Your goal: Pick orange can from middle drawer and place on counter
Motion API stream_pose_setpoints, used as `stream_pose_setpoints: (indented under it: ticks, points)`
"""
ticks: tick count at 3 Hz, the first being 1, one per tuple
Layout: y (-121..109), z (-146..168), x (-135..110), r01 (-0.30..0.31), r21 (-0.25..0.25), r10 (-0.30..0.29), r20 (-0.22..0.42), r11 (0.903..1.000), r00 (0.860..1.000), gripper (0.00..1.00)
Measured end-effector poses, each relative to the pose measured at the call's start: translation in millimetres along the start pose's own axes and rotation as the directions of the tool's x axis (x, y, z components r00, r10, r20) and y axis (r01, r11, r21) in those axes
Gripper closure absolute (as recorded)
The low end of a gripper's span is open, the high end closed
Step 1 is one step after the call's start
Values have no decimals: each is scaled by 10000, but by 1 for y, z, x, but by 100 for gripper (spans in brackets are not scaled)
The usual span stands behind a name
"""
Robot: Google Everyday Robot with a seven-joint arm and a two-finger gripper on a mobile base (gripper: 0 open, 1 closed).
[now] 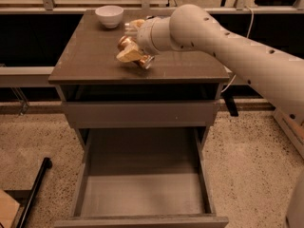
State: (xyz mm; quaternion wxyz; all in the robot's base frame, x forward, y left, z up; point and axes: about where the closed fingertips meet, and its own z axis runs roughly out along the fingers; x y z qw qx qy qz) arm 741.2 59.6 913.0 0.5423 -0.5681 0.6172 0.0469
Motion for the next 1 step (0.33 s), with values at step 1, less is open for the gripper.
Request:
stream_pose_setpoints:
  ticks: [1]
  points:
    - [0,0,0,2,-10,-2,4,10000,10000,0]
